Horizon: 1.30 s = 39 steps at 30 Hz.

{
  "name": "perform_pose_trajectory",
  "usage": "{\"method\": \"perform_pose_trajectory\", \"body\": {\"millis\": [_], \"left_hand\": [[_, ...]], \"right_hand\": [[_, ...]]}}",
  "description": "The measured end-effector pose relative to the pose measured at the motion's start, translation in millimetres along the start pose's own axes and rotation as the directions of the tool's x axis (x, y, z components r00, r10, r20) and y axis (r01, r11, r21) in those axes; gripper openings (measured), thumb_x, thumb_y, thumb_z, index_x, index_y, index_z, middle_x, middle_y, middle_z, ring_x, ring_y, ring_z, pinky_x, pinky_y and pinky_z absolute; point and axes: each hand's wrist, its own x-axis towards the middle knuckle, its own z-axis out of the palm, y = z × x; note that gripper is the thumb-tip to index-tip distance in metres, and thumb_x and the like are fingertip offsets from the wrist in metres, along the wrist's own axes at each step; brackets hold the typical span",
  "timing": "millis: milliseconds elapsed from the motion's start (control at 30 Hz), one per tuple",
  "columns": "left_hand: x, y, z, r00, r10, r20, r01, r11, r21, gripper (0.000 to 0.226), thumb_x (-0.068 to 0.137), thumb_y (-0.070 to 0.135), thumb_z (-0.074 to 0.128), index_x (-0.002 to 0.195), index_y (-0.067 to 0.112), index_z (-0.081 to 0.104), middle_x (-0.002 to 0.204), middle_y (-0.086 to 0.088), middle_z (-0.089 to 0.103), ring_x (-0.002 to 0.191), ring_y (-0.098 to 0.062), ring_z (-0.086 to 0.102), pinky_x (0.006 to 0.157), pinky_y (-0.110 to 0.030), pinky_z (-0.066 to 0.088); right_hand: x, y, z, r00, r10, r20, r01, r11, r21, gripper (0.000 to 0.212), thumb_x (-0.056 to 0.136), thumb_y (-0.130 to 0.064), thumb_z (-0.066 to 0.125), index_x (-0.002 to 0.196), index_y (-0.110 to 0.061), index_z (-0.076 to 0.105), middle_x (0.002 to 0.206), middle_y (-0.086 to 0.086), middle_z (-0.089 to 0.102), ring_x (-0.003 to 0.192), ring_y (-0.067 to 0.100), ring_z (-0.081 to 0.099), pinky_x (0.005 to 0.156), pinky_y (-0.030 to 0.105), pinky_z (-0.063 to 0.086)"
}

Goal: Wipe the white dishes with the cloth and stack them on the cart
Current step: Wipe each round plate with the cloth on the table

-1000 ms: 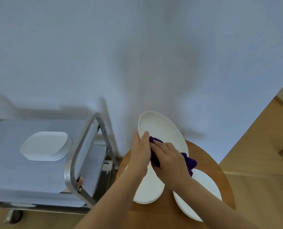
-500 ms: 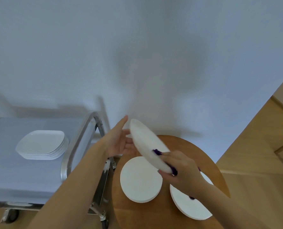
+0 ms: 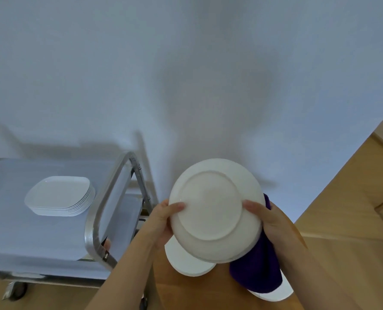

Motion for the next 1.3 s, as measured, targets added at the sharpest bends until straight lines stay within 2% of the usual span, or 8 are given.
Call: {"method": "perform_pose_trajectory", "body": {"millis": [200,367,500,633,800,967,1167,1300], "left_hand": [[-4,16,16,0.966,0.156,-0.208,-0.138,0.985,0.100,0.062,0.041,0.017,0.084,0.100,0.010,0.068,0.093,-0.010,0.075,0.082,-0.026,0.072,0.060,-0.035,0.057],[-7,33,32,0.891,0.356,-0.282,-0.170,0.838,0.519,0.054,0.044,0.030,0.082,0.094,0.026,0.061,0.089,0.004,0.071,0.077,-0.015,0.068,0.056,-0.026,0.052],[-6,35,54,0.888,0.439,-0.135,-0.165,0.580,0.798,0.042,0.052,0.029,0.086,0.080,0.028,0.056,0.079,0.010,0.062,0.072,-0.005,0.060,0.055,-0.021,0.045],[-9,31,61,0.913,0.408,-0.010,-0.206,0.483,0.851,0.039,0.063,0.032,0.086,0.085,0.036,0.054,0.075,0.018,0.063,0.070,0.001,0.062,0.054,-0.010,0.044],[-23,31,50,0.917,0.398,-0.001,-0.219,0.506,0.834,0.045,0.059,0.027,0.088,0.086,0.038,0.055,0.081,0.018,0.063,0.077,0.020,0.056,0.054,-0.001,0.043],[-29,34,53,0.918,0.396,-0.028,-0.229,0.584,0.779,0.047,0.053,0.028,0.089,0.090,0.032,0.061,0.083,0.013,0.067,0.075,-0.002,0.066,0.054,-0.013,0.049],[-33,40,59,0.919,0.384,-0.093,-0.226,0.703,0.674,0.050,0.044,0.034,0.082,0.090,0.032,0.061,0.084,0.015,0.070,0.078,-0.006,0.067,0.062,-0.027,0.057],[-30,47,63,0.902,0.395,-0.176,-0.230,0.783,0.578,0.052,0.042,0.026,0.082,0.090,0.028,0.064,0.087,0.009,0.071,0.080,-0.011,0.068,0.067,-0.036,0.060]], "right_hand": [[19,8,-16,0.975,0.055,-0.217,-0.113,0.957,-0.267,0.058,0.061,-0.061,0.065,0.095,-0.014,0.064,0.083,0.010,0.071,0.071,0.028,0.067,0.051,0.027,0.051],[35,10,-9,0.824,-0.408,-0.393,0.076,0.768,-0.637,0.032,0.091,-0.046,0.050,0.102,-0.016,0.054,0.088,-0.005,0.059,0.085,0.020,0.058,0.062,0.017,0.038],[33,-10,45,0.669,-0.742,0.052,0.452,0.351,-0.820,0.044,0.090,-0.039,0.043,0.120,-0.010,0.058,0.118,0.000,0.057,0.108,0.019,0.048,0.093,0.026,0.038],[41,-12,78,0.577,-0.673,0.462,0.462,-0.198,-0.865,0.037,0.089,-0.033,0.044,0.110,-0.015,0.068,0.125,0.007,0.060,0.117,0.031,0.053,0.096,0.046,0.040],[47,-21,69,0.681,-0.629,0.375,0.440,-0.058,-0.896,0.048,0.087,-0.044,0.038,0.117,-0.017,0.064,0.127,0.007,0.057,0.118,0.031,0.049,0.095,0.049,0.037],[50,-25,59,0.684,-0.673,0.280,0.462,0.104,-0.881,0.053,0.087,-0.048,0.033,0.127,-0.021,0.056,0.129,-0.001,0.052,0.119,0.020,0.041,0.096,0.040,0.036],[61,-27,26,0.770,-0.637,0.012,0.423,0.496,-0.758,0.052,0.086,-0.050,0.034,0.131,-0.031,0.049,0.124,-0.016,0.042,0.114,0.002,0.031,0.093,0.015,0.024],[65,-20,6,0.827,-0.538,-0.164,0.338,0.708,-0.620,0.053,0.085,-0.050,0.036,0.136,-0.037,0.041,0.125,-0.019,0.035,0.119,0.004,0.037,0.099,0.023,0.028]]}}
